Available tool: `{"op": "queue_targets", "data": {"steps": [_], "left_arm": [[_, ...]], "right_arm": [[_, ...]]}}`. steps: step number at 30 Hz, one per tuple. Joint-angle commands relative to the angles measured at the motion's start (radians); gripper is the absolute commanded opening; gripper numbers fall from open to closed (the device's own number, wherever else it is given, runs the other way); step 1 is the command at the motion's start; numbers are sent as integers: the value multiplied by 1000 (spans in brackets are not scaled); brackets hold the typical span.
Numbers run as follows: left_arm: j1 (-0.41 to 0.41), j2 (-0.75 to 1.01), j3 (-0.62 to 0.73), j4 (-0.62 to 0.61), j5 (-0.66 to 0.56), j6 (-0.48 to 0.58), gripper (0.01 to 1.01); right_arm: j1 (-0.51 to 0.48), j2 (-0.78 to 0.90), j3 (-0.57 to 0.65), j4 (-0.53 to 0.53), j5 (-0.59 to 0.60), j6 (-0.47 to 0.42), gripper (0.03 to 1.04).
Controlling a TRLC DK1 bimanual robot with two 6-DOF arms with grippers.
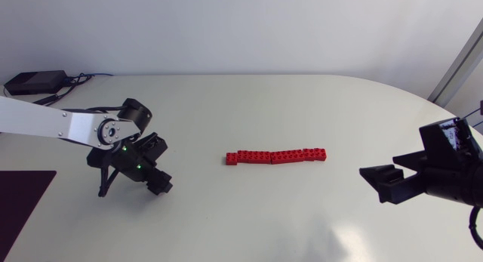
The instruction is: Sort duplo bricks by size, large to the right and small to the left
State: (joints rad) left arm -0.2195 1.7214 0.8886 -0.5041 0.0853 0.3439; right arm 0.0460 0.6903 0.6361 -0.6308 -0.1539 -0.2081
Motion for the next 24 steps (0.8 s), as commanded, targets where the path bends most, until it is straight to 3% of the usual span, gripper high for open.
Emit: {"op": "queue_targets", "data": {"steps": [1, 3, 6, 17, 18, 21, 23, 24], "left_arm": [[-4, 30, -16, 7, 14, 12, 469], [0, 50, -10, 10, 16, 7, 390], [8, 84, 1, 18, 14, 6, 349], [92, 195, 164, 78, -24, 4, 357], [94, 198, 176, 76, -24, 3, 393], [80, 173, 191, 21, -19, 6, 866], [63, 133, 184, 16, 1, 9, 984], [58, 115, 184, 13, 14, 10, 984]], "right_arm": [[-8, 3, 4, -23, -6, -34, 1005], [-11, -2, -1, -23, -6, -36, 1005], [-14, -5, -7, -23, -6, -43, 1005], [-15, -18, -19, -26, -6, -47, 1005], [-15, -20, -21, -26, -6, -50, 1005], [-17, -29, -29, -29, -6, -62, 1005], [-18, -31, -32, -29, -6, -66, 1005], [-18, -31, -33, -29, -6, -70, 1005]]}}
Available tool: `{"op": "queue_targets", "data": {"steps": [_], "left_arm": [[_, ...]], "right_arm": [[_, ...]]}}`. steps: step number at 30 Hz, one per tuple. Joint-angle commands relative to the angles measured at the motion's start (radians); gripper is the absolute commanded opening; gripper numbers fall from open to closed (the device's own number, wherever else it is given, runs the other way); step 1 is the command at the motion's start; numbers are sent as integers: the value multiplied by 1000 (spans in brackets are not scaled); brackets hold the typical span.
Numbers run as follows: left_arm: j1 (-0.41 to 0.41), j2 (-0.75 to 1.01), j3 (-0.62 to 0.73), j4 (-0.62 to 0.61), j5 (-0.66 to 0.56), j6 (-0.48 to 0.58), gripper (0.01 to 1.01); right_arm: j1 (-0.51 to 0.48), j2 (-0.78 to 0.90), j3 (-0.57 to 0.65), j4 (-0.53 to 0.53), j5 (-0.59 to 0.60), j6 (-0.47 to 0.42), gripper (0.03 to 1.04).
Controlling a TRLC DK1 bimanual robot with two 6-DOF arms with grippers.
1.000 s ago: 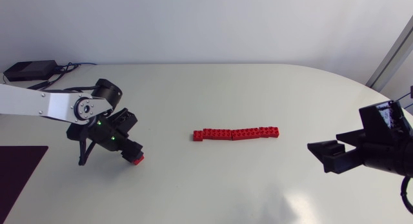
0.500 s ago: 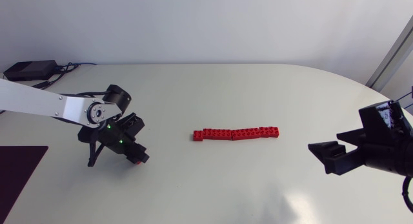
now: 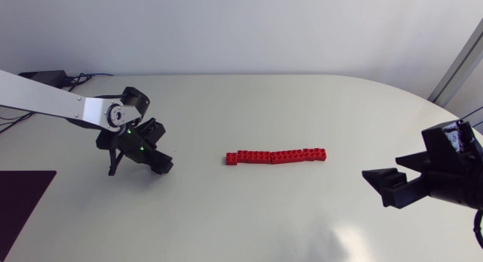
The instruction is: Sort duplo bricks by size, large to the right and small to the left
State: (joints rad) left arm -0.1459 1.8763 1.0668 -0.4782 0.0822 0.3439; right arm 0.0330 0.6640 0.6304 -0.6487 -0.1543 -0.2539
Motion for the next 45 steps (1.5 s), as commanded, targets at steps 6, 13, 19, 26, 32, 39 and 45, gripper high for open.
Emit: {"op": "queue_targets", "data": {"steps": [6, 13, 19, 26, 32, 39, 45], "left_arm": [[-80, -114, 35, -46, 91, 47, 984], [-224, 12, 186, -43, 114, 156, 980], [-285, 175, 358, -45, 116, 257, 972], [-310, 273, 452, -62, 172, 354, 957], [-323, 303, 470, -69, 195, 402, 920], [-331, 337, 473, -82, 200, 417, 400], [-323, 328, 446, -89, 214, 443, 226]], "right_arm": [[-8, 3, -34, 1, -30, -25, 1005], [-8, 37, -37, 12, -62, -25, 1005], [-2, 54, -41, 18, -62, -28, 1005], [-4, 89, -64, 47, -62, -33, 1005], [4, 120, -57, 64, -62, -35, 1005], [13, 140, -49, 87, -64, -35, 1005], [39, 189, -34, 127, -64, -42, 997]]}}
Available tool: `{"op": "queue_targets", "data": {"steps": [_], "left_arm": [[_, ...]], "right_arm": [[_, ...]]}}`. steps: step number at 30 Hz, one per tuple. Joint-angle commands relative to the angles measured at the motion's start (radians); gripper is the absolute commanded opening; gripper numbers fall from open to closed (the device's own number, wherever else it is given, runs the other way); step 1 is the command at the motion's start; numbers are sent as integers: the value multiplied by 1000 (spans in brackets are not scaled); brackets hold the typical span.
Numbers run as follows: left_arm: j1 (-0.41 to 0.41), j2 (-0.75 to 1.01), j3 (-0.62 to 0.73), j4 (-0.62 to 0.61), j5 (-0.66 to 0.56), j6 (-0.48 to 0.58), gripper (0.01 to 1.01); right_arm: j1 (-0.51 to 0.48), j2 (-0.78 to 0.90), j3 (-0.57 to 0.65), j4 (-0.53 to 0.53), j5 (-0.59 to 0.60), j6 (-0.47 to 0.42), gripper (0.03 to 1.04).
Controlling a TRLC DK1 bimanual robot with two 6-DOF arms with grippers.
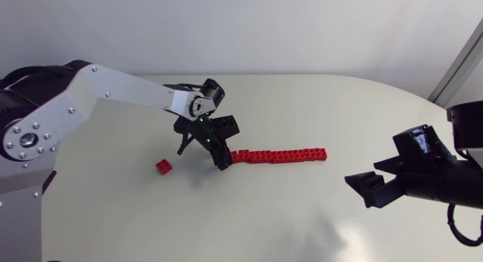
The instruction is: Sort duplo bricks by size, large to the right and small to the left
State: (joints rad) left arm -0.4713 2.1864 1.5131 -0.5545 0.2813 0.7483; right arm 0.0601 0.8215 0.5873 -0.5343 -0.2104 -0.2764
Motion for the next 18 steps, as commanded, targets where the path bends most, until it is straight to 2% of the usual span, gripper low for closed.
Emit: {"op": "queue_targets", "data": {"steps": [1, 9, 18], "left_arm": [[2, 10, -13, -15, 29, 48, 218], [39, -80, -148, -7, 36, 85, 216], [191, -257, -392, -2, 22, 184, 216]], "right_arm": [[20, 56, 16, 17, -7, -26, 997], [101, 251, 82, 120, -6, -23, 995], [208, 508, 203, 234, -9, -40, 995]]}}
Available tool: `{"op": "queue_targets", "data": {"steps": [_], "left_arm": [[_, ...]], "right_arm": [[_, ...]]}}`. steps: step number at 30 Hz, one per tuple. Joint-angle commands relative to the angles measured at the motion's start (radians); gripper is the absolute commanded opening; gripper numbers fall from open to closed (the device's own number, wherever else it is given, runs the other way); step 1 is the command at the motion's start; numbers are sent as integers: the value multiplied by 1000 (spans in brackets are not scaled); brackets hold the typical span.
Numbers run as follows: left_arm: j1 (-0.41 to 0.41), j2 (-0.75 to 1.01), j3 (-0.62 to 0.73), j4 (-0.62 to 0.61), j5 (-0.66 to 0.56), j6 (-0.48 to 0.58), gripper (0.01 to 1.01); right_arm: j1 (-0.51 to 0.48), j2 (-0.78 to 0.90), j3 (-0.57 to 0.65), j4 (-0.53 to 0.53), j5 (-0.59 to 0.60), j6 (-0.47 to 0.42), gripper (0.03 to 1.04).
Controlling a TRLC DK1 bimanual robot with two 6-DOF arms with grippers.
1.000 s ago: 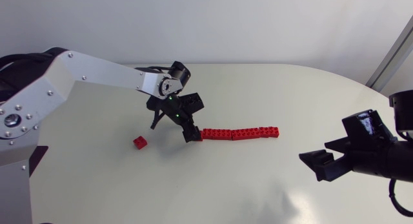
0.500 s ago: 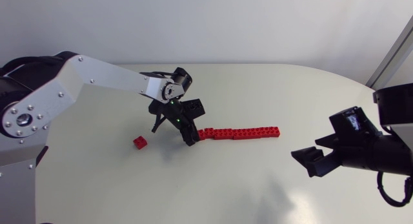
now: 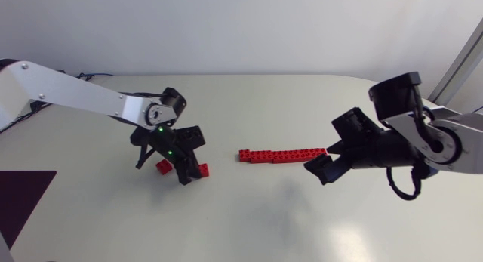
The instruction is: Sort duplo bricks by size, large to the right and small to the left
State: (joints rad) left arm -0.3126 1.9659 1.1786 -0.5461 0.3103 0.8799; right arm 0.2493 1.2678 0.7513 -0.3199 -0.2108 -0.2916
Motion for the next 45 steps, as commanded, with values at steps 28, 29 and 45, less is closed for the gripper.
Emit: {"op": "queue_targets", "data": {"steps": [28, 29, 45], "left_arm": [[95, -220, -183, -3, -125, 24, 967], [92, -226, -185, -3, -123, 19, 967], [23, -280, -171, -5, -111, -55, 967]], "right_arm": [[146, 742, 582, -71, -81, -342, 997], [143, 752, 588, -71, -81, -357, 997], [134, 843, 612, -180, -154, -468, 402]]}}
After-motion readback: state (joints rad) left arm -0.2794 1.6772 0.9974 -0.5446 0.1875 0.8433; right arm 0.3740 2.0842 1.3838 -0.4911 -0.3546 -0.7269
